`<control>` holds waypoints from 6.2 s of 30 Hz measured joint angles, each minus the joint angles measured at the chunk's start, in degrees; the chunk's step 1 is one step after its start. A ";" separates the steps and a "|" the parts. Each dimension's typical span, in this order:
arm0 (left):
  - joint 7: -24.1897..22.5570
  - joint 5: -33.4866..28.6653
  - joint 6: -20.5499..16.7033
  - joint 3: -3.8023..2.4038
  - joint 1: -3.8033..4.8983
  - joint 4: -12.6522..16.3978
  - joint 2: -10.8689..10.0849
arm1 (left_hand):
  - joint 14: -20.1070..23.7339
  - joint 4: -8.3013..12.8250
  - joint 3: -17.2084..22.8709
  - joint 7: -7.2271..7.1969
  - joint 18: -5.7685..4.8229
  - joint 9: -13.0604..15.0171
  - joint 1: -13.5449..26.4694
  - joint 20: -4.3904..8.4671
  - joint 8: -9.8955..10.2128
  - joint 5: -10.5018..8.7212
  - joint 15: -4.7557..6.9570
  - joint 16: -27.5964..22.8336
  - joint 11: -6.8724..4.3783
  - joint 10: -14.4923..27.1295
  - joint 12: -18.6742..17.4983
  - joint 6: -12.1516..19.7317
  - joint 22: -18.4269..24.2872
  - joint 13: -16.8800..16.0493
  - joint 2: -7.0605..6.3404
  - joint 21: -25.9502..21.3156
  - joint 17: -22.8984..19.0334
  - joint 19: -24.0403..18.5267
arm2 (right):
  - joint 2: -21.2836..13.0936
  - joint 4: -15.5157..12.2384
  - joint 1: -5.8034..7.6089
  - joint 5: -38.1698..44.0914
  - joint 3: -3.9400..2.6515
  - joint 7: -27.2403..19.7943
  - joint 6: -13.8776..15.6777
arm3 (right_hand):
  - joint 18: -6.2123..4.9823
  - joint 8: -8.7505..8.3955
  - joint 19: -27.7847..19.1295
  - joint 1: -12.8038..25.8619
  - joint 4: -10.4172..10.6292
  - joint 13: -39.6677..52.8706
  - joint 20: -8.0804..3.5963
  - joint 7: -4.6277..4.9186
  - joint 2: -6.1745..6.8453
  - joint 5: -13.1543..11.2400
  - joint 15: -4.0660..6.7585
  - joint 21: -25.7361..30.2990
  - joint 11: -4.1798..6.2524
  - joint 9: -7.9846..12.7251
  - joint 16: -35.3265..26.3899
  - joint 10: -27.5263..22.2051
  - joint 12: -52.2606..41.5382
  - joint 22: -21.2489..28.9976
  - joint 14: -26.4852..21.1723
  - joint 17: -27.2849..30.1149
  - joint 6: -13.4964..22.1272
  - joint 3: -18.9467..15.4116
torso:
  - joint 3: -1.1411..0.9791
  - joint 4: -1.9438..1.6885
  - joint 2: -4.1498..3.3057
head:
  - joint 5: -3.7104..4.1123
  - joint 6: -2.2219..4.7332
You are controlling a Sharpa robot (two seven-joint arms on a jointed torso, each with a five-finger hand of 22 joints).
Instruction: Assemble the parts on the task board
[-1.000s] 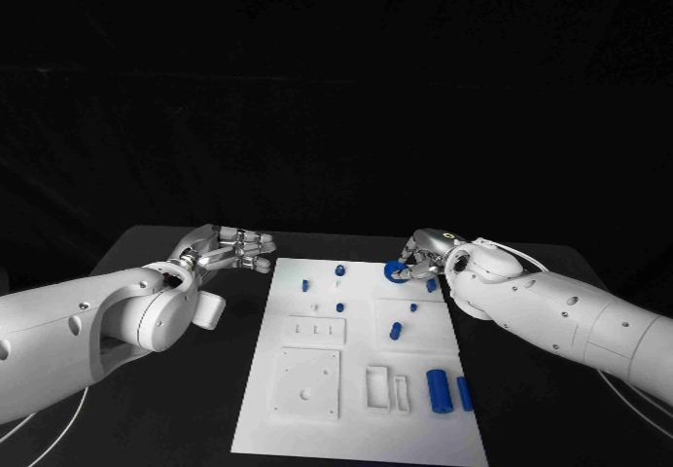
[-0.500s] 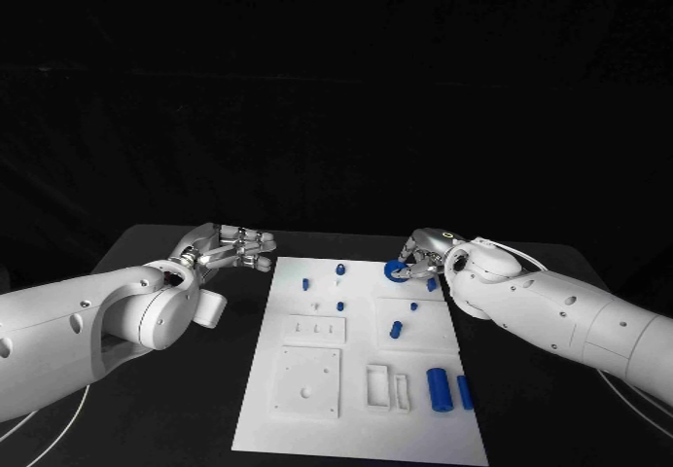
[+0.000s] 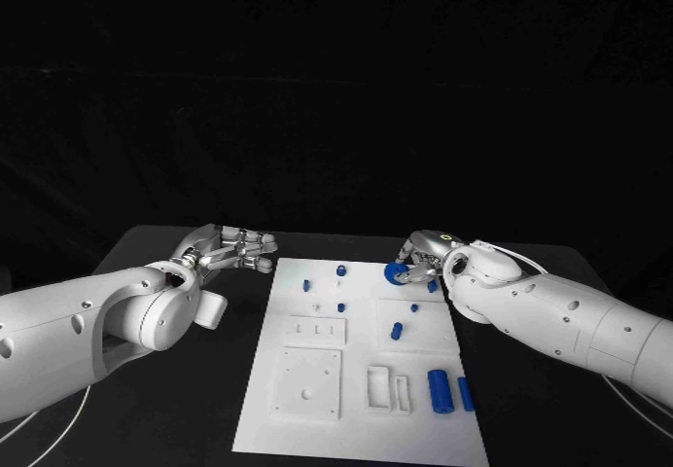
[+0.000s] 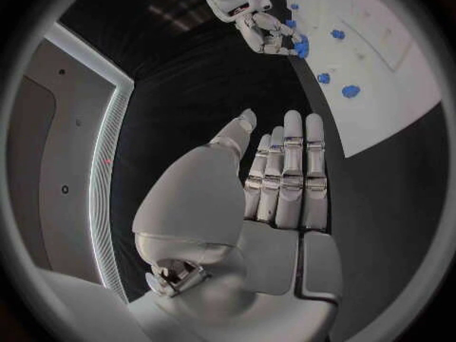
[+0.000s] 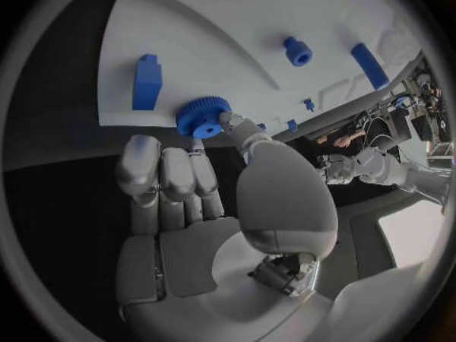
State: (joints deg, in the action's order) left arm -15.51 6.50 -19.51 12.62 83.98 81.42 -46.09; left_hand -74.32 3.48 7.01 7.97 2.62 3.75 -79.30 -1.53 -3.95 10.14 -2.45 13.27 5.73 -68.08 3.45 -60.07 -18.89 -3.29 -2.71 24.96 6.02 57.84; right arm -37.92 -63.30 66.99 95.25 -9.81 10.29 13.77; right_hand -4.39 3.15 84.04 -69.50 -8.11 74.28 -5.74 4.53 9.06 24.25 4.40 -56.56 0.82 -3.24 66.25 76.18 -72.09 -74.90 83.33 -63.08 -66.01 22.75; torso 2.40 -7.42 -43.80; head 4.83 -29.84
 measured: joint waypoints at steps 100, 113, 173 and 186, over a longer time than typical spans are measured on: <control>0.30 0.01 0.00 0.02 0.00 -0.17 0.69 | 0.00 3.31 6.95 0.21 0.92 0.00 1.70 0.31 0.00 11.15 0.00 -0.29 0.11 0.11 0.00 0.21 -8.53 0.00 0.11 8.38 -0.30 -6.26 | 9.31 -2.63 -0.17 8.17 4.45 2.25 5.88 | 0.00 0.61 0.00 14.75 11.82 -2.22 0.02 0.53 2.10 -3.88 0.19 -0.32 -0.62 -0.36 -0.64 -1.04 1.57 -0.02 -0.21 0.70 4.61 4.47 | 0.08 -0.30 -0.13 | -2.11 0.11; 0.42 0.01 -0.01 0.03 0.00 -0.27 0.41 | 0.00 3.73 7.37 0.21 0.92 0.00 1.67 0.31 0.00 11.35 0.00 -0.29 0.11 0.11 0.00 0.21 -9.88 0.00 0.14 9.04 -0.21 -6.88 | 6.59 -4.82 -0.19 6.88 4.46 2.12 5.86 | 0.00 0.62 0.00 14.75 11.50 -2.22 0.02 0.28 2.10 -3.14 0.19 -0.32 -0.62 -0.38 -0.64 -1.04 1.57 -0.02 -0.21 0.70 3.41 5.11 | 0.03 -0.16 -0.13 | -2.01 0.08; 0.49 0.01 -0.03 0.02 0.00 -0.18 -0.04 | 0.00 4.09 7.73 0.21 0.91 0.00 1.89 0.31 0.00 11.32 0.00 -0.28 0.11 0.11 0.00 0.21 -10.58 0.00 -0.08 9.04 -0.17 -6.87 | 4.95 -5.97 -0.23 2.39 4.50 0.56 2.82 | 0.01 0.61 -0.22 16.54 -7.92 -0.81 -2.24 -1.62 -4.84 14.36 2.36 -6.06 2.55 -0.33 -0.86 -1.14 1.61 -0.01 -0.34 -0.78 7.56 35.78 | 0.13 -0.15 -0.08 | -1.83 -0.18; -0.03 0.03 0.42 0.03 0.00 -0.94 0.00 | 0.00 4.24 6.62 0.21 0.90 0.00 2.36 0.13 0.00 9.29 0.00 -0.27 0.31 0.31 0.00 0.21 -9.28 0.00 -0.55 7.17 -0.18 -6.26 | -1.94 -10.34 -0.17 -5.15 0.73 -4.15 9.70 | 0.07 0.39 0.04 5.23 -2.66 -0.17 -0.02 1.19 -2.67 -2.71 0.26 -4.54 -0.34 -0.33 -0.86 -0.29 0.45 -0.01 0.26 -0.77 5.87 5.24 | -0.06 0.11 -0.04 | -0.75 0.23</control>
State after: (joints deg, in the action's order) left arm -15.54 6.54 -19.09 12.65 83.98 80.49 -46.09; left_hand -74.31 7.73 13.62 8.18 3.52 3.75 -76.95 -1.40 -3.95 19.43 -2.46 12.99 6.05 -67.77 3.45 -59.86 -28.17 -3.29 -3.26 32.13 5.85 51.58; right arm -39.86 -73.64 66.82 90.09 -9.08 6.14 23.47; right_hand -4.33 3.54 84.08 -64.27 -10.77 74.12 -5.75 5.72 6.39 21.54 4.66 -61.10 0.48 -3.57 65.39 75.89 -71.64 -74.91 83.59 -63.85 -60.14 27.99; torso 2.33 -7.31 -43.84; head 4.09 -29.62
